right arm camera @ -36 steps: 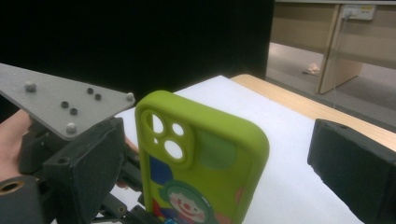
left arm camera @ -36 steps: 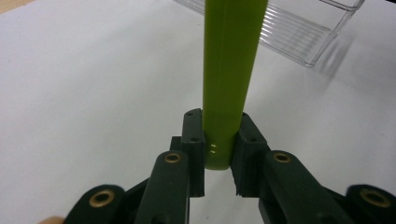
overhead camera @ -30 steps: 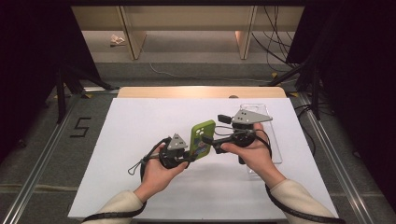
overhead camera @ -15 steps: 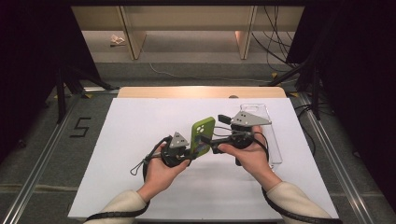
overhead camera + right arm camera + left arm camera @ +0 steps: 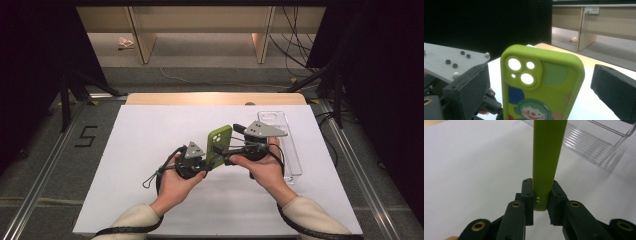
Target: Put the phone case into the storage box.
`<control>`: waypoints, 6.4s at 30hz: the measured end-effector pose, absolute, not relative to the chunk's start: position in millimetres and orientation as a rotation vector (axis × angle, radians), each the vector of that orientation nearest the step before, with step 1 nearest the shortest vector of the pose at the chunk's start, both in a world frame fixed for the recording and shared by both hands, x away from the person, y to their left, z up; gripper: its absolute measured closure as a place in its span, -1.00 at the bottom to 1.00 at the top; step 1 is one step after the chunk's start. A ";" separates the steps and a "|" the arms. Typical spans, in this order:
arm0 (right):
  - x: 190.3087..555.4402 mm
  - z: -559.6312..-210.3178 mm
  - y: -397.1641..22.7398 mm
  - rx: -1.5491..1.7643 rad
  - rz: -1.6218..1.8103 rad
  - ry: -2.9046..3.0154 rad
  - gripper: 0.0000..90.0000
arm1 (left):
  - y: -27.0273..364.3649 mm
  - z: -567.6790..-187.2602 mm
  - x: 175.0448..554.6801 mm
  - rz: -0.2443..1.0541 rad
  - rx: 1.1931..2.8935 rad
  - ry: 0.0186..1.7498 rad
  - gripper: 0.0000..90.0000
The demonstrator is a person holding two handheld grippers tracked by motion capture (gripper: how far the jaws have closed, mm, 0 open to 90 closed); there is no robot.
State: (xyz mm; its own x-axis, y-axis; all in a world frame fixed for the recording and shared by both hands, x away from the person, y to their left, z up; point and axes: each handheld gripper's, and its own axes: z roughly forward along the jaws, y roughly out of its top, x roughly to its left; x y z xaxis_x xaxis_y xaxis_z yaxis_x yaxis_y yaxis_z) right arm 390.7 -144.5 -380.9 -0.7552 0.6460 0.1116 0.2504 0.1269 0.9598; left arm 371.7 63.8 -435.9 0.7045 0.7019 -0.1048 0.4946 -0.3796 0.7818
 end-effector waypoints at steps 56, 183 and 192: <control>392.7 -389.3 -134.3 0.967 1.595 2.007 -0.69 | 50.2 -436.0 369.8 0.294 2.042 0.919 0.72; 414.5 -349.9 -202.2 1.075 1.547 1.756 -0.63 | 154.0 -420.6 355.8 0.390 2.042 0.728 -0.98; 416.5 -346.6 -209.7 1.085 1.539 1.731 -0.63 | 161.8 -422.8 357.6 0.400 2.037 0.754 -0.98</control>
